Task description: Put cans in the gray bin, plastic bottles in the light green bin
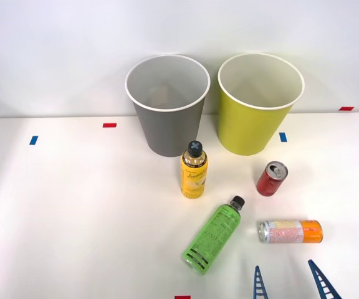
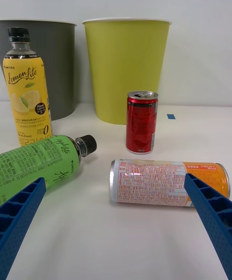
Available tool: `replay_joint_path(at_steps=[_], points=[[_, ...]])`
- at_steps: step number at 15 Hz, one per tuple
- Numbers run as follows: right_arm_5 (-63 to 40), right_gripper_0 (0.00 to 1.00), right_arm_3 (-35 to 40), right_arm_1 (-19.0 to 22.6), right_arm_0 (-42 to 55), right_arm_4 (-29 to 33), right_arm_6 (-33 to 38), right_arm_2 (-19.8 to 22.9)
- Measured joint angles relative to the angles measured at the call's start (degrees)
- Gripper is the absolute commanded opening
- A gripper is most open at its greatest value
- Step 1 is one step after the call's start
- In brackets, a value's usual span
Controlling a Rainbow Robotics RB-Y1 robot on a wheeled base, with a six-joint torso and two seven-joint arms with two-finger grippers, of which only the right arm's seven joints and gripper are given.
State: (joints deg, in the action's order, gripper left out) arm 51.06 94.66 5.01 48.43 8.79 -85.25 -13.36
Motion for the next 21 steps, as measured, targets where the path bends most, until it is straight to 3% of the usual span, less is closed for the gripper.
replay_joint_path(at_steps=[21], points=[[0.0, 1.00, 0.0, 0.0, 0.0, 0.0, 0.0, 0.0]])
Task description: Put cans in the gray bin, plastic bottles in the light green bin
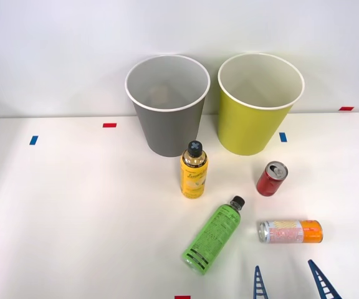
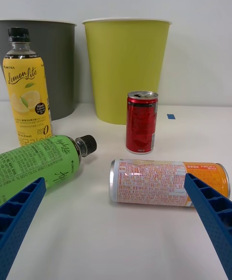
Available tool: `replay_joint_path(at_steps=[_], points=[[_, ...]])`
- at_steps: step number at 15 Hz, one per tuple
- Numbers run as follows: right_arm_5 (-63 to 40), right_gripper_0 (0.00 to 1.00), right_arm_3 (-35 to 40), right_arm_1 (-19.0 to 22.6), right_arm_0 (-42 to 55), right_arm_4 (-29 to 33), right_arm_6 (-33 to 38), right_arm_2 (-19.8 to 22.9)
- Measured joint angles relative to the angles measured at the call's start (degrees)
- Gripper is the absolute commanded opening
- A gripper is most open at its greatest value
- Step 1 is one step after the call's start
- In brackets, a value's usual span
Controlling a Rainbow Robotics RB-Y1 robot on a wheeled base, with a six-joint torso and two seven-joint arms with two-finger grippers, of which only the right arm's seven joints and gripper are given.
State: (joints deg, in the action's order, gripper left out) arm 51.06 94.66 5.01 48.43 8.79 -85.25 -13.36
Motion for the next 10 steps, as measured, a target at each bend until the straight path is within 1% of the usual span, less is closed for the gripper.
replay_joint_path(at_steps=[10], points=[[0.0, 1.00, 0.0, 0.0, 0.0, 0.0, 0.0, 0.0]])
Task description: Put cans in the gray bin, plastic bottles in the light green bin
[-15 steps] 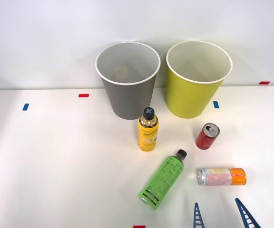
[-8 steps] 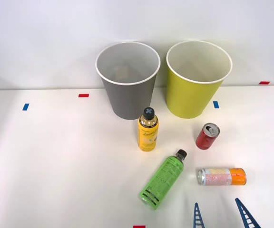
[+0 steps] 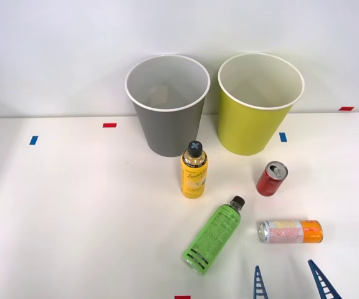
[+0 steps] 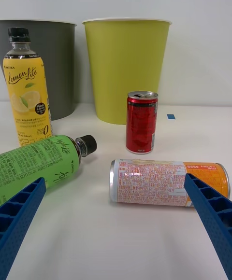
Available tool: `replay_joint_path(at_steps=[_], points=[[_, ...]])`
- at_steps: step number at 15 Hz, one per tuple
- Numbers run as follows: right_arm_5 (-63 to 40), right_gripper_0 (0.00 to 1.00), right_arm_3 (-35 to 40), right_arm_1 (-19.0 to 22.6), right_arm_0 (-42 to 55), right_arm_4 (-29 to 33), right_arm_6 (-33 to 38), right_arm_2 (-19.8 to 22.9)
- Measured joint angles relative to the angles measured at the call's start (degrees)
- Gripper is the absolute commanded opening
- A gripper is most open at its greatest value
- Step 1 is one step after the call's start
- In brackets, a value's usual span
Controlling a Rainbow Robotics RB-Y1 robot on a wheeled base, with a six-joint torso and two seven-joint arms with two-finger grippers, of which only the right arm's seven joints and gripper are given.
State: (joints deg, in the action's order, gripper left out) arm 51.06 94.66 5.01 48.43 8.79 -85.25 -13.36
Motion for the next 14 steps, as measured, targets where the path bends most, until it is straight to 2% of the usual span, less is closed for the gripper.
replay_joint_path(at_steps=[14], points=[[-0.1, 1.00, -0.3, 0.0, -0.1, 0.0, 0.0, 0.0]])
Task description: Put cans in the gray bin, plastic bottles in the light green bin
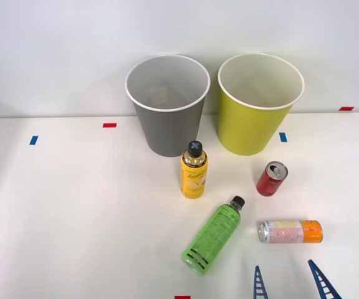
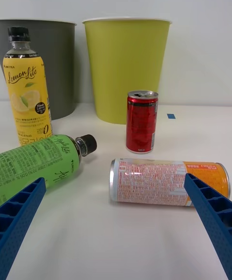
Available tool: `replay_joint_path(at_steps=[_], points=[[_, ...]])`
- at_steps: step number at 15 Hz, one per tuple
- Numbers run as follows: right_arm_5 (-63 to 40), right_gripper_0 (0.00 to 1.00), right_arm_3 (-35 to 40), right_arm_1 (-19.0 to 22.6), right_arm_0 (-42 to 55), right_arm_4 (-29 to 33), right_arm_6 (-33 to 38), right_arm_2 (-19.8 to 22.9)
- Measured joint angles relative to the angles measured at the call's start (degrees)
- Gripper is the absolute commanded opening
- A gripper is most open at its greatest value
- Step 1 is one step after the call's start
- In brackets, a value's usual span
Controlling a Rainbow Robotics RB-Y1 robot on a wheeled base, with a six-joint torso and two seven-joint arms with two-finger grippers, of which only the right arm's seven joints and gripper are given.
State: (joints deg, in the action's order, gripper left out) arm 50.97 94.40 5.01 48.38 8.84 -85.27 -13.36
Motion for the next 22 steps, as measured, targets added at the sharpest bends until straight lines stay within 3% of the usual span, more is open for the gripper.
replay_joint_path(at_steps=[2, 7, 12, 17, 22], points=[[0.3, 1.00, -1.2, 0.2, -0.1, 0.9, -0.5, -0.5], [-10.6, 1.00, 12.4, 4.0, 3.6, -0.3, -1.2, -2.9], [-21.4, 1.00, 17.6, 10.1, 1.4, -3.1, -1.3, -1.3], [-48.9, 1.00, 33.6, 18.8, -0.6, -6.5, -1.2, -0.4], [-83.8, 1.00, 51.5, 31.7, -7.2, -8.1, -0.8, -0.4]])
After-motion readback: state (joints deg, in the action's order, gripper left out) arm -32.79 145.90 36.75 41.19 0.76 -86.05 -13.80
